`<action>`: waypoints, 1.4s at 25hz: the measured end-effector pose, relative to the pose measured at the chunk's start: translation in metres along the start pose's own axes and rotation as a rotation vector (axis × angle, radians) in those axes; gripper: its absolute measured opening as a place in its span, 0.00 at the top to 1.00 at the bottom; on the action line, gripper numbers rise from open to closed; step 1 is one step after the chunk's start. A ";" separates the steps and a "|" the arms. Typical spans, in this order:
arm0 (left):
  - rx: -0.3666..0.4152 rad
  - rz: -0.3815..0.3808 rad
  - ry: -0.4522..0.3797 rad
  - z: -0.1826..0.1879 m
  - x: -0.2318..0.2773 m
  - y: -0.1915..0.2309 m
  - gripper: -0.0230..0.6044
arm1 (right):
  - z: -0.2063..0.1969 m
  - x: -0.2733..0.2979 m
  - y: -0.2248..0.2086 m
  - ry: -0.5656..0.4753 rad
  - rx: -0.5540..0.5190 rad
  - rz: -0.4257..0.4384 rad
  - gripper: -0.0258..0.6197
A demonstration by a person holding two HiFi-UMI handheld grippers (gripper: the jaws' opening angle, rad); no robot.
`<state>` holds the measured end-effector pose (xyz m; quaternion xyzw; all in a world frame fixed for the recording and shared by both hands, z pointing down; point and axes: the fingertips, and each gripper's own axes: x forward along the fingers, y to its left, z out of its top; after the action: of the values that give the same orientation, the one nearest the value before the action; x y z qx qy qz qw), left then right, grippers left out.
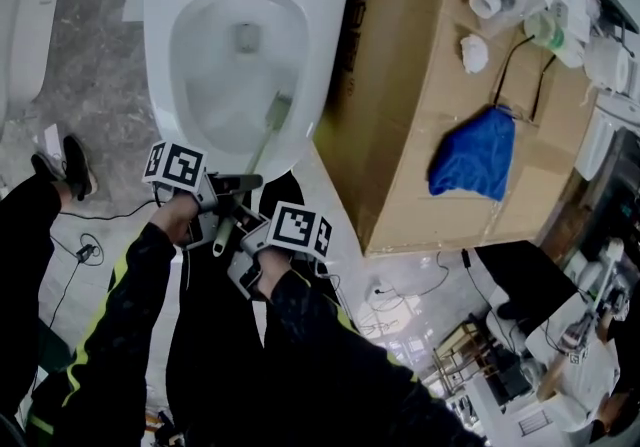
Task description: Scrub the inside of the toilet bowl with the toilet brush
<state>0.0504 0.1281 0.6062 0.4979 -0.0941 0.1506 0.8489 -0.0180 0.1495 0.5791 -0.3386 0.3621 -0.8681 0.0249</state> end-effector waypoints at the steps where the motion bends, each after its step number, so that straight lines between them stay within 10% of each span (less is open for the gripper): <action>1: -0.009 0.003 0.001 -0.004 -0.001 0.002 0.84 | -0.004 0.000 -0.002 0.004 0.008 -0.003 0.88; 21: -0.092 0.163 0.006 -0.035 -0.043 0.034 0.84 | -0.056 0.021 -0.009 0.129 0.156 0.069 0.88; 35: -0.107 0.218 -0.142 -0.023 -0.062 0.046 0.84 | -0.063 0.034 -0.010 0.306 0.112 0.103 0.88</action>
<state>-0.0233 0.1592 0.6131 0.4484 -0.2154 0.2008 0.8439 -0.0808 0.1854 0.5727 -0.1813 0.3296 -0.9260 0.0329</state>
